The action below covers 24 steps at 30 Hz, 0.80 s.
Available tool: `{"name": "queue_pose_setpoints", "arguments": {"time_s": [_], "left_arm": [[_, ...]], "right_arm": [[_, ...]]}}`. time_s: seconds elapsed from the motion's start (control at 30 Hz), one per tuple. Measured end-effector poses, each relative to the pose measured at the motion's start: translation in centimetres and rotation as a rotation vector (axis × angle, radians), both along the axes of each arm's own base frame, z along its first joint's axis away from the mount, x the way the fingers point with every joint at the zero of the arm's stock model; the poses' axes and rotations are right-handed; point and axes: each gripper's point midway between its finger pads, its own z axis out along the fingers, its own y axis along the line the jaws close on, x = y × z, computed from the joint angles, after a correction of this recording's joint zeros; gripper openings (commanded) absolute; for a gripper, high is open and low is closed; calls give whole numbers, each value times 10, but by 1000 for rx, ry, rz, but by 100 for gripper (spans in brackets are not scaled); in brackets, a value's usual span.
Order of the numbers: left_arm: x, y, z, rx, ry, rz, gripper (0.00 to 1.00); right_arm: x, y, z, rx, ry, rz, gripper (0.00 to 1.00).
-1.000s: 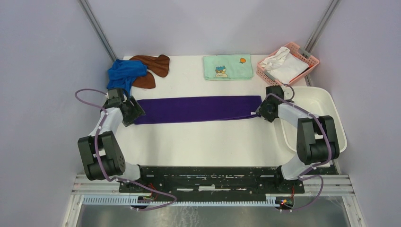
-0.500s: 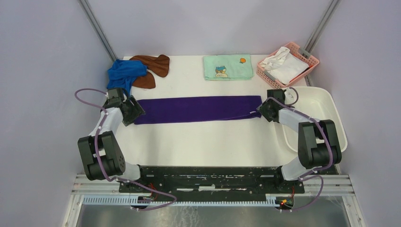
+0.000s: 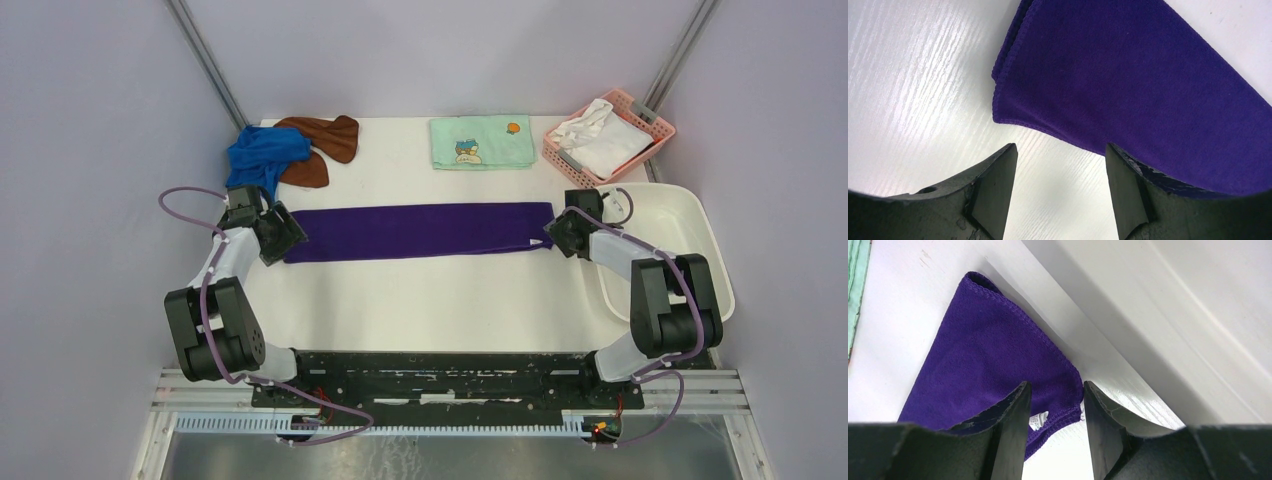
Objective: Roll the towels
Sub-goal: Fold the towel at the center of the board.
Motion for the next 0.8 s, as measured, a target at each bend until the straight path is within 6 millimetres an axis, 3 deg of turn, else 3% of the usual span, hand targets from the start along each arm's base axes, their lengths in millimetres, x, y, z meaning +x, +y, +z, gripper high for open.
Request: {"name": "queue_pose_setpoints", "arguments": {"time_s": [0.5, 0.8], "left_arm": [[-1, -2, -3, -12, 7, -3, 71], [-12, 7, -19, -94, 46, 70, 71]], "right_arm": [[-2, -5, -7, -8, 19, -46, 35], [-1, -5, -13, 4, 25, -49, 5]]}}
